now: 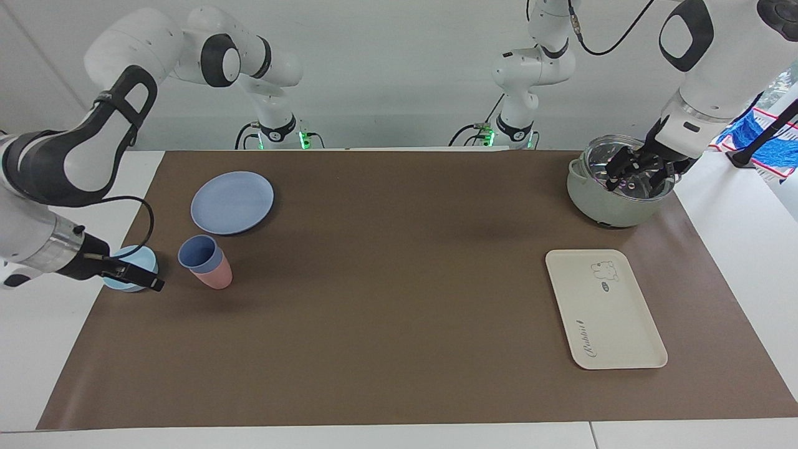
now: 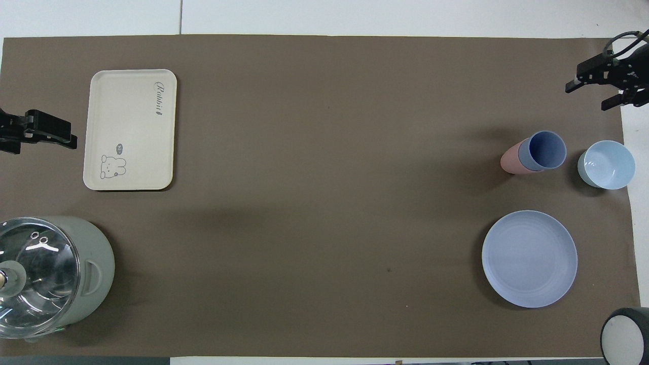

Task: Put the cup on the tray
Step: 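Lower the right gripper around the blue cup and close it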

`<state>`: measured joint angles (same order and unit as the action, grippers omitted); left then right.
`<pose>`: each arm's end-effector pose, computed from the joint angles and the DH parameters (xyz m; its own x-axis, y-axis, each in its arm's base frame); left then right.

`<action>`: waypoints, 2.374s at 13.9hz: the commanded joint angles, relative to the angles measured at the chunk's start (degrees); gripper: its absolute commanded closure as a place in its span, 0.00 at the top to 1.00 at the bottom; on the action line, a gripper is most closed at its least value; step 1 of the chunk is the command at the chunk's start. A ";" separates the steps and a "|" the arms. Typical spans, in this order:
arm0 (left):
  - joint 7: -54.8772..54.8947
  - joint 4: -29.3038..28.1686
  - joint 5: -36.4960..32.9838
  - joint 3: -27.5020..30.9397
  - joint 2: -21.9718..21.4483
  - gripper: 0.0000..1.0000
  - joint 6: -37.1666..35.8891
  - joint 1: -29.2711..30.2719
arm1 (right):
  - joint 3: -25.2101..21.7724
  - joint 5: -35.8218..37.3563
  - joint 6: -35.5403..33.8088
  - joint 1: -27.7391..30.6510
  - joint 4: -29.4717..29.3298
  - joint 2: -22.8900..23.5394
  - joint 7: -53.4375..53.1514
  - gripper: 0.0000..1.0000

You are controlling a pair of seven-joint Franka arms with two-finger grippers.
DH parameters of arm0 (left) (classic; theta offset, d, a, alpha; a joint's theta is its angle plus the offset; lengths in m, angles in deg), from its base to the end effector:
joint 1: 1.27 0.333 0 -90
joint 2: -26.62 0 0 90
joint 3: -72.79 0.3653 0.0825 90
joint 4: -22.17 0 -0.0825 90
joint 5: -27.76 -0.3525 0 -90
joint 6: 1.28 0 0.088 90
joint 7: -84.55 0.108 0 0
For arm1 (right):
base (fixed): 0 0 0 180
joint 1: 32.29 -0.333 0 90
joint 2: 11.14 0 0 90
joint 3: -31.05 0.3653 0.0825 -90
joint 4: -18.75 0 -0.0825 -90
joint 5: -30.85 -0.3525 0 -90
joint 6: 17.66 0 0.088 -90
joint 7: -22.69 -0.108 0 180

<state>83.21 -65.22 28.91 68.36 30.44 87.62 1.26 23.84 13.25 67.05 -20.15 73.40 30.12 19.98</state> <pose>0.5440 -0.0185 0.6557 0.9991 -0.0102 -0.0407 -0.0092 -0.9997 0.0243 0.7077 -0.1744 0.4808 0.9237 -0.3279 -0.1980 -0.3669 -0.9058 -0.2118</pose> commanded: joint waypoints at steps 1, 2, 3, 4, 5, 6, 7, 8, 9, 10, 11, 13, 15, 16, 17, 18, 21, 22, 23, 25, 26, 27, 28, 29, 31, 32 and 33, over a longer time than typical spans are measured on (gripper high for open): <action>0.19 0.03 -0.80 0.03 -0.57 1.00 -1.10 0.10 | 0.96 -2.95 -1.30 1.65 -1.49 1.98 -3.53 1.00; 0.19 0.03 -0.80 0.03 -0.57 1.00 -1.10 0.10 | 0.96 -3.22 -0.43 1.75 -0.87 2.33 -3.97 1.00; 0.19 0.03 -0.80 0.03 -0.57 1.00 -1.10 0.10 | 0.96 -3.22 0.62 2.10 0.01 2.42 -4.23 1.00; 0.19 0.03 -0.80 0.03 -0.57 1.00 -1.10 0.10 | 0.96 -3.48 1.42 2.71 1.24 2.34 -4.24 1.00; 0.19 0.03 -0.80 0.03 -0.57 1.00 -1.10 0.10 | 0.96 -3.66 1.68 2.80 1.86 2.25 -4.59 1.00; 0.19 0.03 -0.80 0.03 -0.57 1.00 -1.10 0.10 | 0.96 -3.49 1.17 2.72 2.82 2.16 -6.24 1.00; 0.19 0.03 -0.80 0.03 -0.57 1.00 -1.10 0.10 | 0.96 -3.57 1.60 2.80 6.40 1.38 -9.39 1.00; 0.19 0.03 -0.80 0.03 -0.57 1.00 -1.10 0.10 | 0.96 -3.75 1.60 2.89 8.52 0.58 -11.60 1.00; 0.19 0.03 -0.80 0.03 -0.57 1.00 -1.10 0.10 | 0.96 -3.75 1.16 2.89 8.98 0.49 -13.53 1.00; 0.19 0.03 -0.80 0.03 -0.57 1.00 -1.10 0.10 | 0.96 -3.84 1.16 2.89 10.12 0.49 -15.99 1.00; 0.19 0.03 -0.80 0.03 -0.57 1.00 -1.10 0.10 | 0.96 -4.10 1.25 2.89 11.52 0.40 -17.32 1.00; 0.19 0.03 -0.80 0.03 -0.57 1.00 -1.10 0.10 | 0.96 -5.86 0.90 3.15 12.41 0.49 -19.16 1.00; 0.19 0.03 -0.80 0.03 -0.57 1.00 -1.10 0.10 | 0.96 -9.00 -0.68 3.94 13.20 1.01 -22.42 1.00; 0.19 0.03 -0.80 0.03 -0.57 1.00 -1.10 0.10 | 0.96 -9.63 -0.86 3.95 13.73 1.10 -22.87 1.00; 0.19 0.03 -0.80 0.03 -0.57 1.00 -1.10 0.10 | 0.96 -9.81 -0.86 3.95 13.99 1.10 -23.04 1.00; 0.19 0.03 -0.80 0.03 -0.57 1.00 -1.10 0.10 | 0.96 -10.08 -1.12 3.95 14.95 1.02 -23.05 1.00; 0.19 0.03 -0.80 0.03 -0.57 1.00 -1.10 0.10 | 0.96 -12.98 -0.77 3.95 19.96 -0.21 -23.40 1.00; 0.19 0.03 -0.80 0.03 -0.57 1.00 -1.10 0.10 | 0.96 -12.98 -1.03 3.95 20.49 -0.48 -23.40 1.00; 0.19 0.03 -0.80 0.03 -0.57 1.00 -1.10 0.10 | 0.96 -13.07 -0.95 3.95 21.54 -0.83 -23.48 1.00; 0.19 0.03 -0.80 0.03 -0.57 1.00 -1.10 0.10 | 0.96 -14.55 -0.69 3.95 22.69 -1.27 -24.62 1.00; 0.19 0.03 -0.80 0.03 -0.57 1.00 -1.10 0.10 | 0.96 -15.00 -0.69 3.95 22.70 -1.27 -26.98 1.00; 0.19 0.03 -0.80 0.03 -0.57 1.00 -1.10 0.10 | 0.96 -15.09 -0.86 3.95 22.87 -1.36 -28.74 1.00; 0.19 0.03 -0.80 0.03 -0.57 1.00 -1.10 0.10 | 0.96 -15.18 -0.60 3.95 23.74 -1.70 -28.85 1.00; 0.19 0.03 -0.80 0.03 -0.57 1.00 -1.10 0.10 | 0.96 -15.52 -0.60 3.95 24.45 -1.88 -28.85 1.00; 0.19 0.03 -0.80 0.03 -0.57 1.00 -1.10 0.10 | 0.96 -15.88 -0.68 3.95 24.63 -1.97 -29.28 1.00; 0.19 0.03 -0.80 0.03 -0.57 1.00 -1.10 0.10 | 0.96 -16.23 -0.60 3.86 24.63 -1.97 -29.46 1.00; 0.19 0.03 -0.80 0.03 -0.57 1.00 -1.10 0.10 | 0.96 -17.19 -0.60 3.77 24.72 -1.97 -29.72 1.00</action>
<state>83.21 -65.22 28.91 68.36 30.44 87.61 1.26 24.02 -1.96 65.76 -16.92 95.65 29.91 -8.40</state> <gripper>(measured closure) 0.000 0.000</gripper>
